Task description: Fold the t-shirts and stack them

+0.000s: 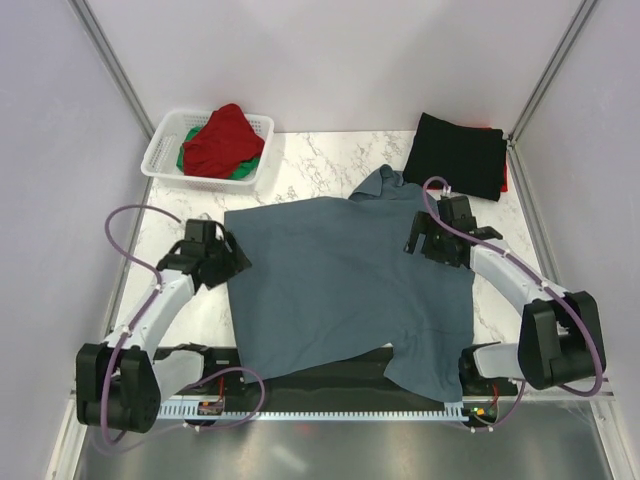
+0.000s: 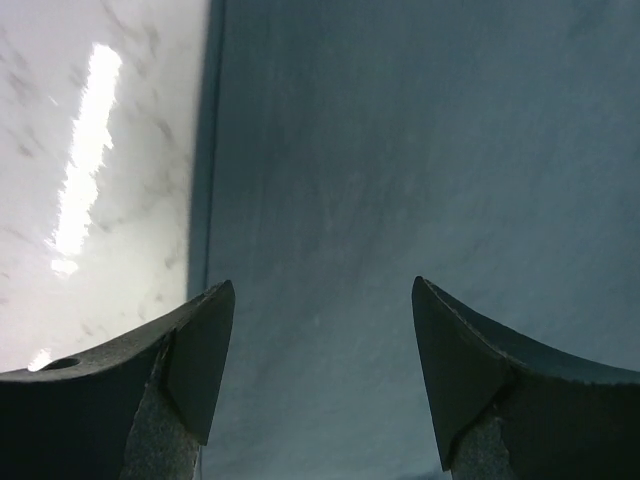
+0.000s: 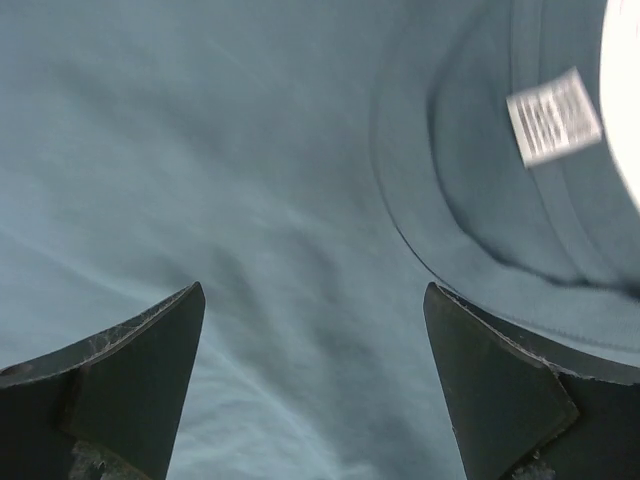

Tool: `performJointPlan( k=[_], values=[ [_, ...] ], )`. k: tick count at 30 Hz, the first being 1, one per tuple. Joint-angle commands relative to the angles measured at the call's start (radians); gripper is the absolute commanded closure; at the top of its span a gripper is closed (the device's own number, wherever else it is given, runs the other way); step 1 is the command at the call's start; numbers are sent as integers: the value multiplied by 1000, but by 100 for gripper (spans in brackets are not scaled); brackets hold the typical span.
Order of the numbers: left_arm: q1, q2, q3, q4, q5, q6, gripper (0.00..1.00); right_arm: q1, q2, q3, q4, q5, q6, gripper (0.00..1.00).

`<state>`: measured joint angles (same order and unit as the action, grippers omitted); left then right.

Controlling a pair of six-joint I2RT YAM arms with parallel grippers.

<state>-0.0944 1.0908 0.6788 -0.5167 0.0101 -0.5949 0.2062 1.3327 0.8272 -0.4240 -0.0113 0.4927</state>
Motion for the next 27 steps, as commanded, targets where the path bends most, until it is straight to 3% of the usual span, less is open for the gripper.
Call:
performJointPlan(
  k=[1, 7, 13, 16, 20, 22, 25, 27],
  values=[
    [-98, -2, -59, 87, 12, -127, 22, 5, 13, -49, 27, 39, 46, 2],
    [-127, 197, -53, 52, -140, -155, 22, 9, 20, -167, 36, -65, 72, 3],
    [-39, 357, -2, 56, -173, -109, 25, 21, -176, -324, 8, -137, 138, 3],
    [1, 368, 21, 56, -171, -106, 24, 93, -303, -378, -48, -157, 220, 2],
    [5, 310, 34, 47, -127, -111, 27, 225, -530, -416, -160, -148, 342, 3],
    [-2, 250, 38, 21, -104, -111, 27, 231, -576, -366, -224, -116, 351, 2],
    [-13, 66, 64, -42, -67, -79, 27, 231, -554, -257, -262, -24, 285, 2],
    [-16, -42, 119, -104, -35, -11, 26, 229, -451, -134, -245, 8, 241, 2]
  ],
)
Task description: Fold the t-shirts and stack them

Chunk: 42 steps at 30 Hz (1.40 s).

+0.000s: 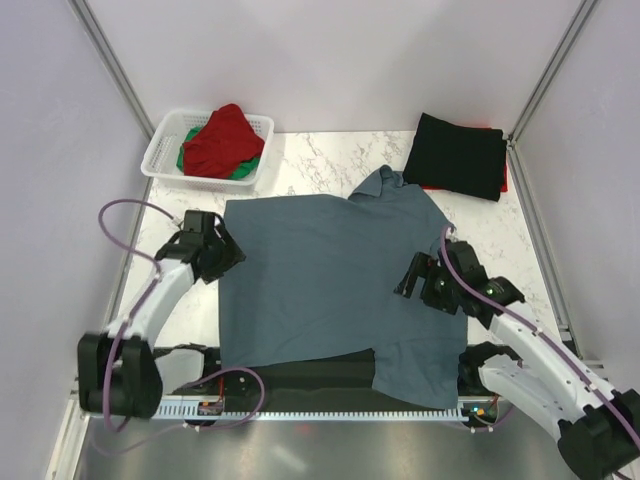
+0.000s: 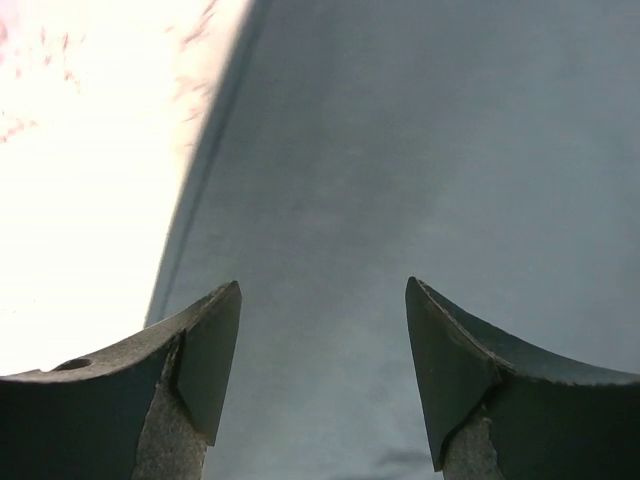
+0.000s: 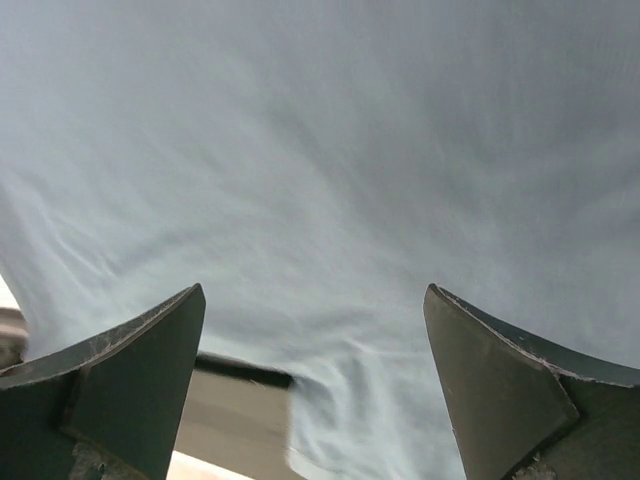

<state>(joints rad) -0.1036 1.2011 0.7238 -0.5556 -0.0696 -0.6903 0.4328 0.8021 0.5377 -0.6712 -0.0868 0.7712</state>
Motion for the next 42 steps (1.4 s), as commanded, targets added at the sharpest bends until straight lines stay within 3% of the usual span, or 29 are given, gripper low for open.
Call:
performJointPlan(
  k=[1, 5, 10, 16, 19, 25, 36, 42],
  values=[
    [-8, -181, 94, -90, 65, 113, 25, 4, 126, 197, 30, 120, -59, 2],
    [-10, -299, 143, -188, 112, 224, 24, -5, 436, 475, 70, 177, -166, 2],
    [-28, -476, 85, -164, 214, 219, 23, -54, 769, 744, 203, 142, -202, 2],
    [-28, -598, 40, -109, 108, 259, 23, -91, 1100, 1075, 291, 111, -242, 2],
    [-30, -601, 40, -109, 126, 258, 23, -101, 1285, 1227, 289, 110, -257, 2],
    [-27, -575, 45, -106, 157, 262, 25, -124, 1485, 1432, 289, 108, -248, 2],
    [-21, -580, 43, -104, 165, 264, 26, -124, 1631, 1599, 291, 137, -260, 2],
    [-19, -578, 43, -104, 165, 264, 27, -126, 1773, 1836, 370, 124, -256, 2]
  ],
)
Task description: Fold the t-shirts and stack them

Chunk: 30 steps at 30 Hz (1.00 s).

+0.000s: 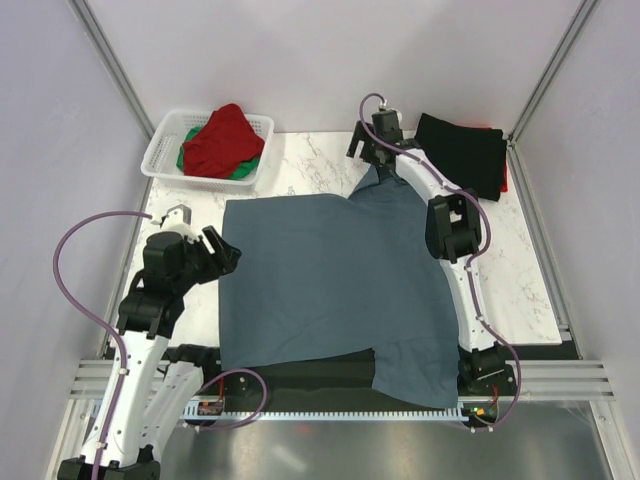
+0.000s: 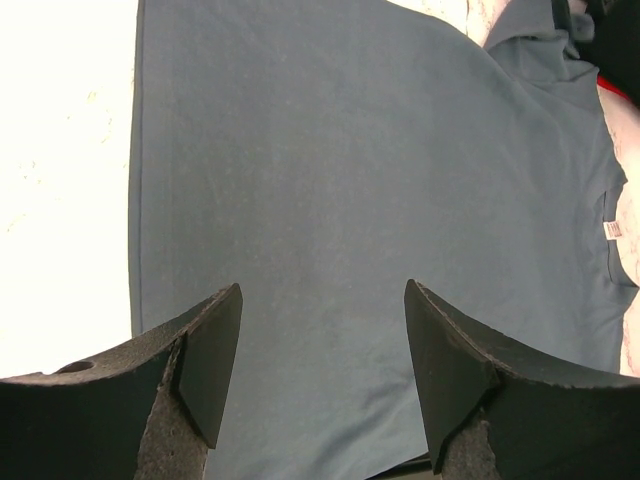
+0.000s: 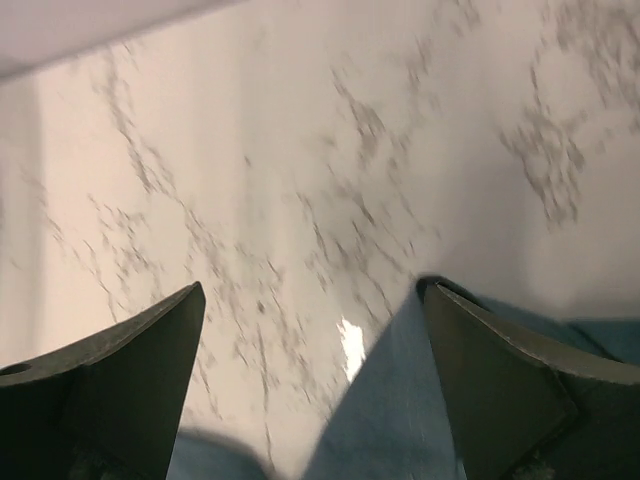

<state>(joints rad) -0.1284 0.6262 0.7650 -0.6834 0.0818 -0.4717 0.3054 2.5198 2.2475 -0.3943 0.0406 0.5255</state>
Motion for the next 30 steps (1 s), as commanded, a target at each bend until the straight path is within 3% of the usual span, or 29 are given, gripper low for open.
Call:
performJointPlan(
  k=[1, 4, 6, 10, 15, 22, 30],
  values=[
    [7, -5, 2, 22, 13, 45, 27, 3, 112, 197, 203, -39, -4, 2],
    [7, -2, 2, 24, 10, 45, 27, 3, 215, 364, 366, -166, -16, 2],
    [7, -3, 2, 24, 6, 45, 27, 1, 194, 380, 371, -211, 4, 2],
    [7, -3, 2, 24, 1, 45, 28, 23, -179, -156, 569, -216, -21, 2],
    [7, -13, 2, 24, -2, 47, 28, 23, -364, -334, 335, 40, -74, 2],
    [7, -16, 2, 24, -4, 45, 29, -6, -417, -509, 236, 61, -53, 2],
    [7, -29, -1, 24, -5, 47, 29, -11, -305, -473, 169, 1, -59, 2]
  ],
)
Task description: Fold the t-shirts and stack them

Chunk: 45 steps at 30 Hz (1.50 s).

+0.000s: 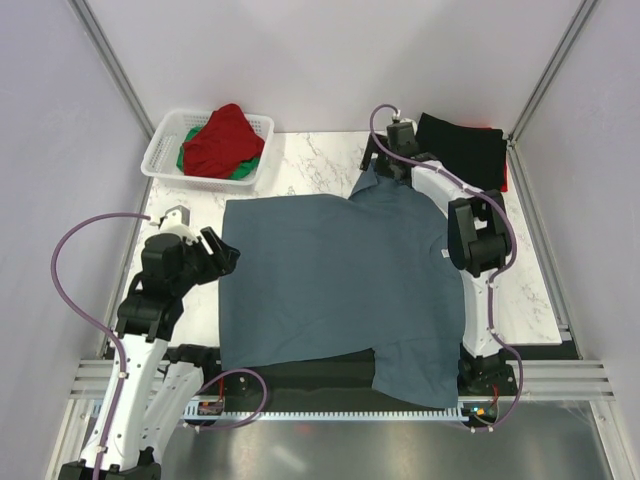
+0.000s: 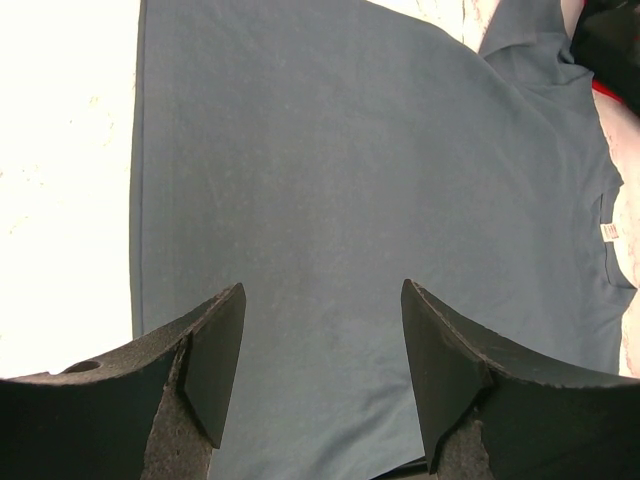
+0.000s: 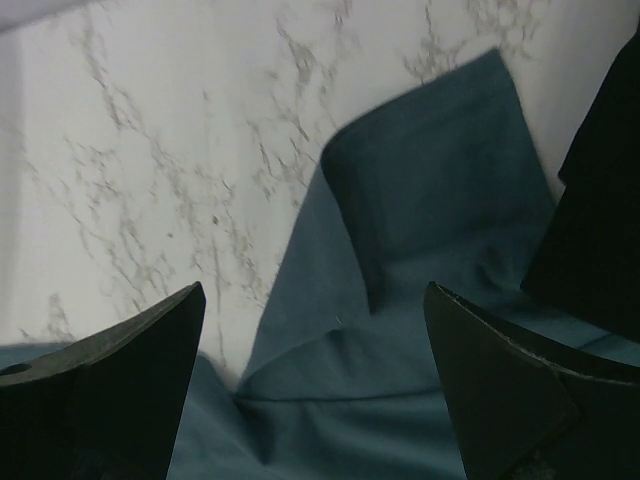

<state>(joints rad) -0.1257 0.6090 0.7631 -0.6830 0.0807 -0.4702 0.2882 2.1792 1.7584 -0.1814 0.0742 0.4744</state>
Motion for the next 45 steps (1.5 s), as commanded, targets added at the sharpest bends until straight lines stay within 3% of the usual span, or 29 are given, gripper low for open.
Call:
performJointPlan(
  k=[1, 18, 20, 21, 22, 24, 25, 29, 31, 36, 39, 44, 45],
  values=[
    [5, -15, 2, 23, -4, 44, 29, 8, 51, 24, -47, -39, -8, 2],
    [5, -22, 4, 23, -9, 45, 30, 78, 211, 251, -110, -129, 32, 2],
    [5, -23, 4, 23, -9, 45, 30, 95, 218, 282, -93, -210, 59, 2],
    [5, -23, 4, 22, -9, 45, 31, 100, 218, 297, -17, -273, 73, 2],
    [5, -22, 4, 22, -10, 45, 30, 101, 214, 288, 61, -474, 91, 2],
    [5, -22, 2, 22, -13, 45, 30, 103, 171, 238, 310, -601, 209, 2],
    [5, -22, 4, 22, -12, 45, 31, 104, 156, 231, 339, -622, 234, 2],
    [5, -18, 4, 22, -16, 44, 31, 101, 59, 219, 202, -475, 147, 2],
    [5, -18, 1, 22, -18, 44, 31, 101, -37, 138, 76, -392, 66, 2],
    [5, 17, -4, 22, -13, 38, 31, 104, -390, -242, -149, 12, 1, 2],
    [0, 72, 2, 13, 22, 21, 32, 104, -571, -438, -272, 119, 23, 2],
    [-20, 187, -18, 36, 2, -88, 34, 120, -708, -600, -512, 259, 81, 2],
    [-29, 266, -15, 42, -1, -97, 35, 120, -719, -625, -512, 256, 82, 2]
  ],
)
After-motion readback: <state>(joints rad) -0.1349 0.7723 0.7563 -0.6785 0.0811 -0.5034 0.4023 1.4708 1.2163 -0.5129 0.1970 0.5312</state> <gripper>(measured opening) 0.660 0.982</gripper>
